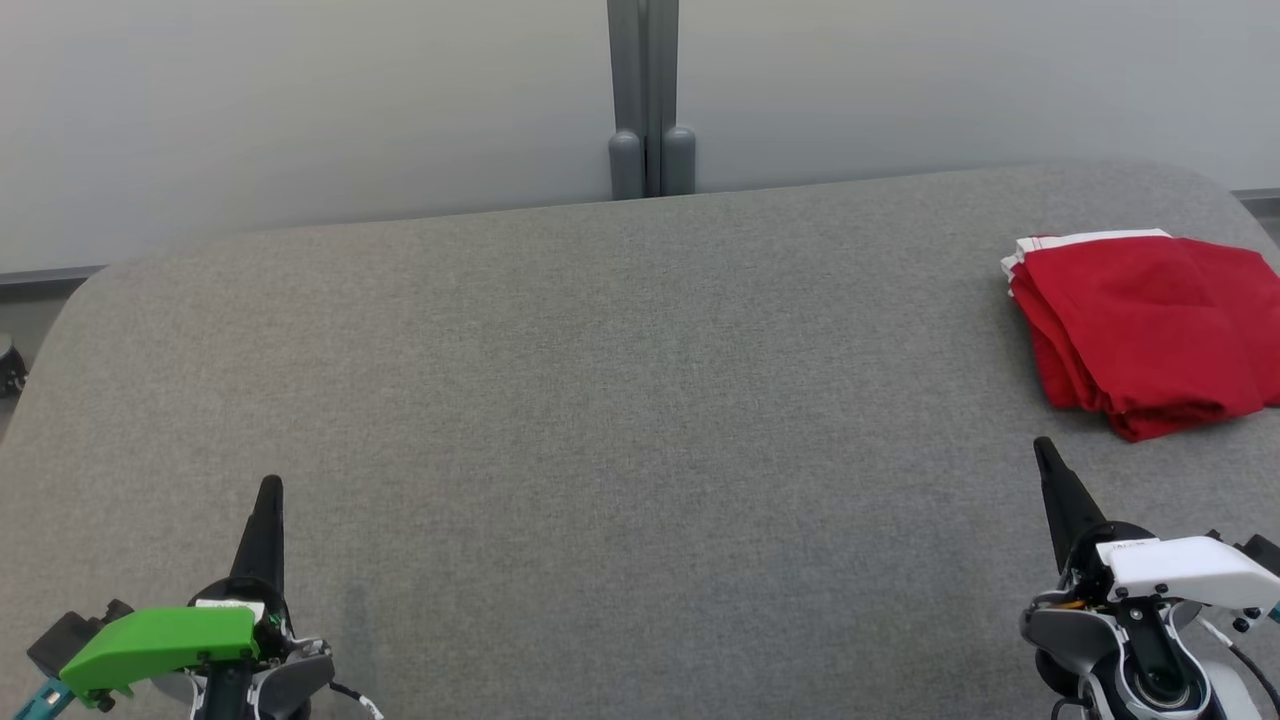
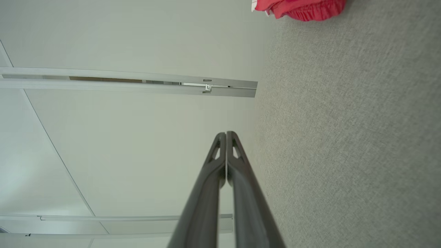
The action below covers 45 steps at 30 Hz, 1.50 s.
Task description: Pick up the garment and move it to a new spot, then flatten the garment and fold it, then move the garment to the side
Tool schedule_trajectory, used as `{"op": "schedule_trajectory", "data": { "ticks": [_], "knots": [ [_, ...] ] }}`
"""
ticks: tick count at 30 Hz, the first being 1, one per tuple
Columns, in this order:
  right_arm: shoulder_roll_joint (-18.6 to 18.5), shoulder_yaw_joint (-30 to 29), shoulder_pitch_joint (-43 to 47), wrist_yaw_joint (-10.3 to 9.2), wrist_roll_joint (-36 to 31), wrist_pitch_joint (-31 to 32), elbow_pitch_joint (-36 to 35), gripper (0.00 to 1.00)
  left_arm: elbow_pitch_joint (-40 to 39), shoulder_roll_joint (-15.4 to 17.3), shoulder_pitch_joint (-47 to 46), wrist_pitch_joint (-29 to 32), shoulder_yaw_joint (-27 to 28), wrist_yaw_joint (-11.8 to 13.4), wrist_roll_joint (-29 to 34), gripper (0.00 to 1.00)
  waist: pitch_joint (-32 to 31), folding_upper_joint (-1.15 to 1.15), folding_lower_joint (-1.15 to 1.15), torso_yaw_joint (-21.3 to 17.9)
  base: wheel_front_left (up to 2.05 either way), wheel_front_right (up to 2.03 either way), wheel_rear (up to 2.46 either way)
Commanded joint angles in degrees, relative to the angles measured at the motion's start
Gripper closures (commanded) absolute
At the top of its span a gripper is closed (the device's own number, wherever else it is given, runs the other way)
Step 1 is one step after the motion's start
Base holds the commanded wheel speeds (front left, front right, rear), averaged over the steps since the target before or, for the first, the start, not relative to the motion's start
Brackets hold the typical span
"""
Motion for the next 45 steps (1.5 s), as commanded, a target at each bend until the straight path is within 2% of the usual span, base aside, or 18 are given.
{"op": "schedule_trajectory", "data": {
  "ticks": [1,15,45],
  "knots": [
    [-0.3,0.0,-0.9,0.03,1.3,0.4,-0.4,1.0,-0.3,0.1,-1.3,0.3,0.3,0.1,-1.2,1.0,0.0,0.0,0.0,-0.1,0.0,0.0,0.0],
    [-0.3,0.1,-1.5,0.02,7.1,1.8,-0.5,1.0,-0.3,0.0,-2.2,1.8,1.0,0.1,-6.2,1.0,0.4,0.0,0.0,-0.6,0.0,0.0,0.0],
    [-0.3,0.1,-1.4,0.02,7.0,1.8,-0.5,1.0,-0.2,-0.1,-2.1,1.8,1.1,0.1,-5.9,1.0,0.4,0.0,0.0,-0.6,0.0,0.0,0.0]
  ]
}}
